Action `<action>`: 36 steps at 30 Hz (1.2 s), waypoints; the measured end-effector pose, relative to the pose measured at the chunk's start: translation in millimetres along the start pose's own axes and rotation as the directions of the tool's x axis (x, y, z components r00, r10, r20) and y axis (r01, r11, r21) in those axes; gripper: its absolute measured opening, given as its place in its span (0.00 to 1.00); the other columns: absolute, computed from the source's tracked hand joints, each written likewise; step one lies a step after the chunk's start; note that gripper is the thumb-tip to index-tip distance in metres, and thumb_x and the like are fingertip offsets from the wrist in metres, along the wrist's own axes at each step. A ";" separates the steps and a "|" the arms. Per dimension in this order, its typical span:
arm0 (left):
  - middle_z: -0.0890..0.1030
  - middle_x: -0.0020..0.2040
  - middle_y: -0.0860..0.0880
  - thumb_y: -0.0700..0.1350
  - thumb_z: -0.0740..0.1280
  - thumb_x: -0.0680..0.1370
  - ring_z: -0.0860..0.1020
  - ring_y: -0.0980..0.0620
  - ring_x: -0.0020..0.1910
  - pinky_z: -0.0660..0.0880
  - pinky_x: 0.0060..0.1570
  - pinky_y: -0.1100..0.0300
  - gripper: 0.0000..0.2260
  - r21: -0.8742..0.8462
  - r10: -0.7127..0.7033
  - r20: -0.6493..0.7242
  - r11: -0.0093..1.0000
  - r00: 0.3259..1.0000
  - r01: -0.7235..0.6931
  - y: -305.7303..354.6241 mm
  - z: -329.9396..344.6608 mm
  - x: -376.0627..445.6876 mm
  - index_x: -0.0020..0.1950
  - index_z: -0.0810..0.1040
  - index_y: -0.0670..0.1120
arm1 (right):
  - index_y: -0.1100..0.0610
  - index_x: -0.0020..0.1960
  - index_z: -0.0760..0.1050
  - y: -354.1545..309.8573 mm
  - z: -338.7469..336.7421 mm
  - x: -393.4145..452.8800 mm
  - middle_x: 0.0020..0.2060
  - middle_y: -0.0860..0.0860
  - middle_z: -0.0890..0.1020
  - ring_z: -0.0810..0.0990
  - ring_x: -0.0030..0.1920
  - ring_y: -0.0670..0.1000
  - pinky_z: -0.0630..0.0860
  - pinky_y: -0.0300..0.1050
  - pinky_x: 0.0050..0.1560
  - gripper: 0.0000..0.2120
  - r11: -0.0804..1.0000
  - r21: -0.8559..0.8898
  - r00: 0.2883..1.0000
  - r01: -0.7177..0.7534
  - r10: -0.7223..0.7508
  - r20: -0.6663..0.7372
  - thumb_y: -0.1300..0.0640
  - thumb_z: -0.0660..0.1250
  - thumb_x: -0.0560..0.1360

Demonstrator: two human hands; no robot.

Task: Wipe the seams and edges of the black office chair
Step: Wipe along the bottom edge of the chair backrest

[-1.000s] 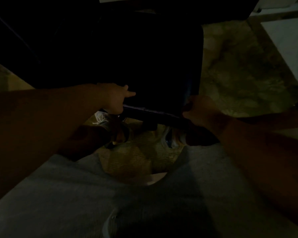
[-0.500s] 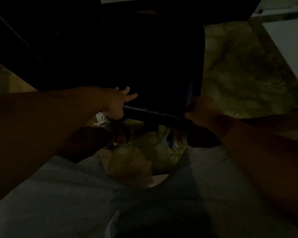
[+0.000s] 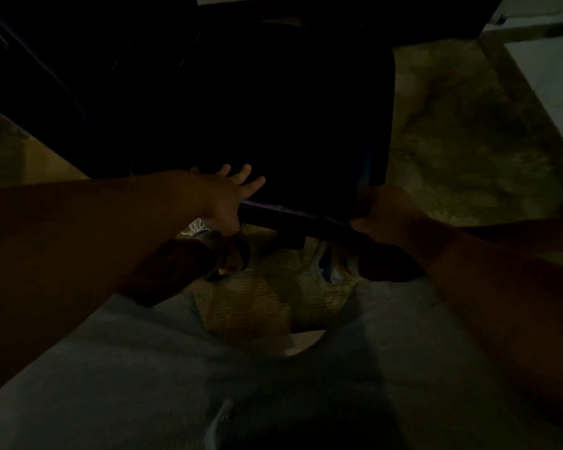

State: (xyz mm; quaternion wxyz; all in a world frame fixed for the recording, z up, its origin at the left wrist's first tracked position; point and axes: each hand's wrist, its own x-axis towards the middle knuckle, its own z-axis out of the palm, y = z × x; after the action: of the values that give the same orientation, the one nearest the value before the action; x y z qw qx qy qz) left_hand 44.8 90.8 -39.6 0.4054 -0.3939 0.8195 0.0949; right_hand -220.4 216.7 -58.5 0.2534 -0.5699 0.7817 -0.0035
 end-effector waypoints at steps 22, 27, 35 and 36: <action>0.33 0.82 0.52 0.54 0.73 0.77 0.37 0.41 0.81 0.53 0.75 0.35 0.50 -0.074 0.014 -0.014 0.997 1.000 -0.015 3.4 -4.9 -0.1 0.80 0.34 0.60 | 0.57 0.66 0.73 -6.5 -3.0 1.9 0.58 0.57 0.78 0.79 0.56 0.57 0.76 0.47 0.50 0.23 1.000 0.022 0.999 0.011 -0.011 0.035 0.52 0.72 0.73; 0.33 0.82 0.52 0.54 0.73 0.77 0.37 0.41 0.81 0.54 0.75 0.34 0.51 -0.078 0.014 -0.034 0.997 0.999 -0.016 3.0 -4.3 -0.7 0.81 0.34 0.59 | 0.57 0.65 0.73 -7.6 -4.3 2.7 0.56 0.57 0.79 0.79 0.54 0.56 0.73 0.45 0.44 0.21 1.000 0.027 0.999 0.007 -0.005 -0.043 0.51 0.70 0.75; 0.33 0.81 0.53 0.55 0.74 0.77 0.37 0.41 0.81 0.56 0.74 0.31 0.51 -0.079 0.018 -0.053 0.997 0.998 -0.022 0.4 2.8 5.9 0.80 0.33 0.60 | 0.58 0.62 0.75 -7.1 -4.7 3.4 0.54 0.56 0.79 0.80 0.53 0.55 0.73 0.44 0.44 0.19 0.999 0.036 0.999 0.012 -0.011 -0.035 0.52 0.71 0.74; 0.33 0.82 0.52 0.55 0.74 0.76 0.37 0.41 0.81 0.56 0.74 0.31 0.51 -0.079 0.020 -0.053 0.997 0.998 -0.025 0.8 1.9 5.2 0.80 0.33 0.60 | 0.57 0.63 0.75 -7.3 -4.9 3.0 0.54 0.56 0.79 0.80 0.52 0.55 0.75 0.45 0.45 0.20 0.999 0.035 1.000 0.016 -0.016 0.007 0.51 0.71 0.74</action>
State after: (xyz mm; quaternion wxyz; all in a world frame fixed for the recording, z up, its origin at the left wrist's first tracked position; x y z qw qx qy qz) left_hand 43.5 89.3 -44.9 0.3667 -0.4027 0.8298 0.1215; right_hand -216.5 210.1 -53.3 0.2660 -0.5715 0.7761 -0.0170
